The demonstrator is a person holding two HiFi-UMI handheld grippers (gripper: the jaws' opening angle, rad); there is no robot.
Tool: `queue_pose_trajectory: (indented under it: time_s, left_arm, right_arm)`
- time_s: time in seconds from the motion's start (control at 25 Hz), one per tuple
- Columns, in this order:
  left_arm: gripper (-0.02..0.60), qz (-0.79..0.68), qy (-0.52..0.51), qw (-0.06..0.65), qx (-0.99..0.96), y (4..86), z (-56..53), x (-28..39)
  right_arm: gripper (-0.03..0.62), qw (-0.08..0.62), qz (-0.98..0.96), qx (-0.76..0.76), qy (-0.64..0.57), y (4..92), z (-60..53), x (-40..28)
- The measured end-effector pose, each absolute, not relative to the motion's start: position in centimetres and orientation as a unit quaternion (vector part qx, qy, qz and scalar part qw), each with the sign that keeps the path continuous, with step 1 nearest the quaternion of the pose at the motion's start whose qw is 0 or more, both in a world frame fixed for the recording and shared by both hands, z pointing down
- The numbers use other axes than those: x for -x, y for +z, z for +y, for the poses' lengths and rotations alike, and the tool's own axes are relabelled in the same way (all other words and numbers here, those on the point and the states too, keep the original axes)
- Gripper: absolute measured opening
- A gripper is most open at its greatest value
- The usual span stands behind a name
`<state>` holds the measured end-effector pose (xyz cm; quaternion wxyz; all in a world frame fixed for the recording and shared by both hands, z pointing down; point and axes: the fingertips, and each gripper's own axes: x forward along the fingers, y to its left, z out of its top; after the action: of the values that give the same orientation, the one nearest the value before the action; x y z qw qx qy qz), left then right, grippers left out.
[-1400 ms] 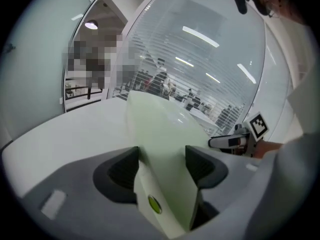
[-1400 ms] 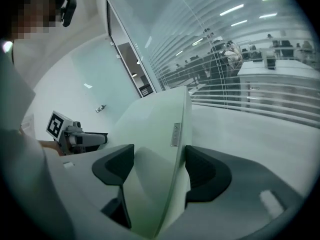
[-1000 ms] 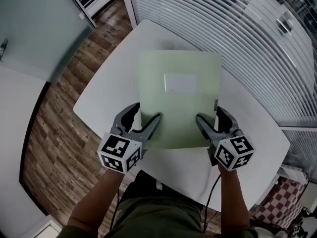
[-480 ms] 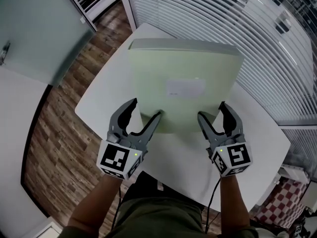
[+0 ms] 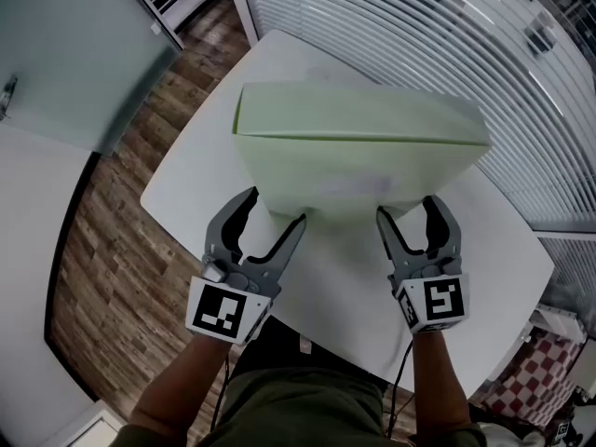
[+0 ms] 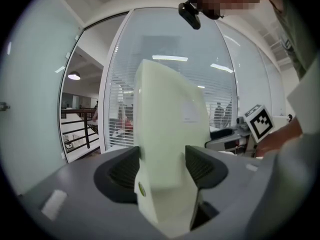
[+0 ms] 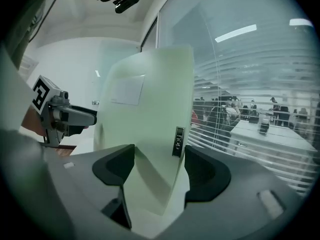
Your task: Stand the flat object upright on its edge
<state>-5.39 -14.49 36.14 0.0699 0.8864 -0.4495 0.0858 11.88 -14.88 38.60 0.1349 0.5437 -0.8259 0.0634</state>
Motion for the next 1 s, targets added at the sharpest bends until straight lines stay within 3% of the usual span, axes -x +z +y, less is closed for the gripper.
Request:
queue_pose_trajectory:
  time_s: [1.0]
  left_arm:
    - [0.284,-0.449,0.148,0.016,-0.881,41.3,-13.1,6.8]
  right_arm:
    - [0.322,0.166,-0.808,-0.565,0.023,42.7,-14.0,-10.3]
